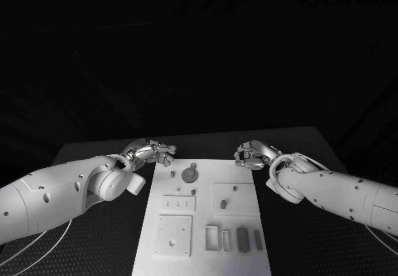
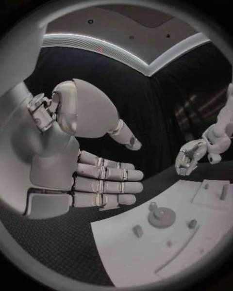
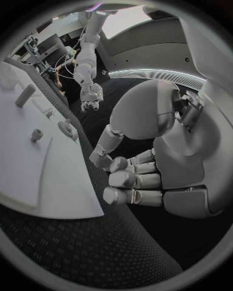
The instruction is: Assemble the parts on the task board
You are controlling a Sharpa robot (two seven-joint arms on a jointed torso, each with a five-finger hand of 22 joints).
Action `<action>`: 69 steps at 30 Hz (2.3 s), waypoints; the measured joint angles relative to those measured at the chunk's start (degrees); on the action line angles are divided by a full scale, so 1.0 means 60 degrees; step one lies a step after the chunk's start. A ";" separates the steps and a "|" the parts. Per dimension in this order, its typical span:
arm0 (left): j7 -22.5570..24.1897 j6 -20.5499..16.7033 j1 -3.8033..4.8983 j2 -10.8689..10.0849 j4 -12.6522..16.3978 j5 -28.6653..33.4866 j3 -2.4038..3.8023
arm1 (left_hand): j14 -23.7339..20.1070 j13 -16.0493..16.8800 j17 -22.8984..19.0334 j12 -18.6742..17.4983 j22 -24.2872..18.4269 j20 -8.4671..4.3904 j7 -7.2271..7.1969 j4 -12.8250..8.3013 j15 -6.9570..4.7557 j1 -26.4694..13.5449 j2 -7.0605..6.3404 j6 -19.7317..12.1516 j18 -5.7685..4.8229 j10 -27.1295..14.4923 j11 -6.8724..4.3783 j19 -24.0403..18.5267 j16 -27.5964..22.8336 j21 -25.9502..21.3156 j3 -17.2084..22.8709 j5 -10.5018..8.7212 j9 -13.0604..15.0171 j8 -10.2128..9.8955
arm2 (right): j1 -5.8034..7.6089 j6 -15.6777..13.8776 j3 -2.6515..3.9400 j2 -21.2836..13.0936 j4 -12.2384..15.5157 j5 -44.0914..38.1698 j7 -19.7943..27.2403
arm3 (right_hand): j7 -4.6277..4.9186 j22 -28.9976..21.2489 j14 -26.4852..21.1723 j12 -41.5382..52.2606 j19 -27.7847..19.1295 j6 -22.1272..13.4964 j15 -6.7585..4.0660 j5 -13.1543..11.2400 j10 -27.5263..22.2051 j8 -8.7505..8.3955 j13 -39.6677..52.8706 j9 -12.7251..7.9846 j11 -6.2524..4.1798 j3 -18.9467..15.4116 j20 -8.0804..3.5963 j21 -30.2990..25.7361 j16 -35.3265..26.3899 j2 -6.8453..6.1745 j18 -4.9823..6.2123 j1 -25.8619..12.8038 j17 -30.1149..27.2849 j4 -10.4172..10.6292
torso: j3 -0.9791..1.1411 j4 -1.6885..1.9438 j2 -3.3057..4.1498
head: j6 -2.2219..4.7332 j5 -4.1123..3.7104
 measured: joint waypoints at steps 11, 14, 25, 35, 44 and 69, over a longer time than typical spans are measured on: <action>-0.1009 0.0183 0.0213 0.0268 0.0558 -0.1034 0.0000 | 0.0063 0.0036 0.0187 0.0025 0.0001 -0.0101 0.0203 0.0042 -0.0063 -0.0288 -0.0391 -0.0322 -0.0060 0.0119 -0.0046 0.0102 0.0257 0.0106 -0.0142 0.0000 -0.0155 -0.0368 | 0.0612 0.0678 0.0005 0.0426 0.1050 -0.1128 -0.1194 | -0.0035 0.0000 0.0001 0.0000 0.0003 0.0035 -0.0001 0.0001 0.0018 -0.0001 0.0000 0.0013 -0.0018 0.0053 -0.0001 0.0001 0.0035 0.0000 0.0001 0.0000 0.0000 0.0000 | -0.0073 -0.0039 -0.0169 | 0.0080 0.0094; -0.1238 0.0176 0.0243 0.0376 0.0651 -0.1145 0.0001 | 0.0004 0.0036 0.0197 0.0025 0.0001 -0.0101 0.0188 0.0263 -0.0076 -0.0591 -0.0407 -0.0255 -0.0060 0.0119 -0.0046 0.0102 0.0258 0.0106 -0.0175 0.0000 -0.0155 -0.0368 | 0.0610 0.0767 0.0003 0.0609 0.1172 -0.1398 -0.1387 | -0.0044 -0.0001 0.0002 0.0000 0.0033 0.0044 -0.0002 0.0006 0.0033 -0.0001 0.0000 0.0012 -0.0033 0.0053 -0.0031 0.0001 0.0036 -0.0001 0.0000 0.0000 0.0000 0.0000 | -0.0093 -0.0037 -0.0223 | 0.0087 0.0140; -0.1985 0.0190 0.0243 0.0766 0.0651 -0.1321 -0.0012 | -0.0811 -0.0109 0.0052 -0.0376 0.0000 0.0173 0.0307 0.0727 0.0264 -0.1096 -0.0553 -0.0342 -0.0059 -0.0555 0.0311 -0.0584 -0.0077 -0.0186 -0.0106 0.0000 -0.0228 -0.0516 | 0.0605 0.0803 -0.0001 0.1056 0.1571 -0.2054 -0.1711 | -0.0087 -0.0002 0.0053 0.0000 0.0034 0.0087 -0.0048 0.0006 0.0069 -0.0001 0.0001 0.0021 -0.0069 0.0107 -0.0031 0.0053 0.0037 -0.0002 0.0003 0.0002 0.0000 0.0000 | -0.0161 0.0029 -0.0347 | 0.0061 0.0276; -0.2390 0.0221 0.0242 0.0911 0.0642 -0.1504 -0.0019 | -0.0811 -0.0086 0.0082 -0.0376 -0.0001 0.0174 0.0271 0.0746 0.0264 -0.1094 -0.0555 -0.0307 -0.0059 -0.0516 0.0276 -0.0583 -0.0036 -0.0186 -0.0087 0.0000 -0.0216 -0.0516 | 0.0595 0.0796 -0.0001 0.1205 0.1816 -0.2257 -0.1779 | -0.0105 -0.0002 0.0059 0.0000 0.0082 0.0105 -0.0049 0.0006 0.0101 -0.0002 0.0001 0.0021 -0.0101 0.0159 -0.0051 0.0053 0.0037 -0.0003 0.0006 0.0003 -0.0011 0.0000 | -0.0162 0.0036 -0.0346 | 0.0018 0.0315; -0.2587 0.0239 0.0242 0.1006 0.0554 -0.1650 -0.0021 | -0.0811 -0.0064 0.0116 -0.0376 -0.0002 0.0174 0.0238 0.0745 0.0264 -0.1005 -0.0377 -0.0274 -0.0059 -0.0516 0.0277 -0.0583 0.0017 -0.0185 -0.0086 0.0000 -0.0207 -0.0516 | 0.0576 0.0801 -0.0001 0.1291 0.1931 -0.2312 -0.1794 | -0.0120 -0.0002 0.0076 0.0000 0.0082 0.0120 -0.0032 0.0006 0.0119 -0.0002 0.0001 0.0030 -0.0119 0.0212 -0.0050 0.0053 0.0037 -0.0003 0.0007 0.0003 -0.0020 0.0000 | -0.0149 0.0025 -0.0343 | -0.0020 0.0318; -0.2721 0.0229 0.0239 0.1016 0.0604 -0.1661 -0.0028 | -0.0774 0.0091 0.0144 -0.0124 -0.0004 0.0174 0.0064 -0.0634 0.0227 -0.0088 0.1255 0.0142 -0.0060 -0.0292 0.0057 -0.0582 0.0195 -0.0073 0.0412 -0.0038 -0.0164 -0.0405 | 0.0575 0.0827 -0.0021 0.1416 0.1913 -0.2323 -0.1818 | -0.0151 -0.0003 0.0149 0.0000 0.0120 0.0151 -0.0020 0.0005 0.0169 -0.0001 -0.0007 0.0059 -0.0168 0.0264 -0.0055 0.0053 0.0037 -0.0005 0.0016 0.0003 -0.0028 0.0000 | -0.0150 0.0025 -0.0340 | -0.0050 0.0285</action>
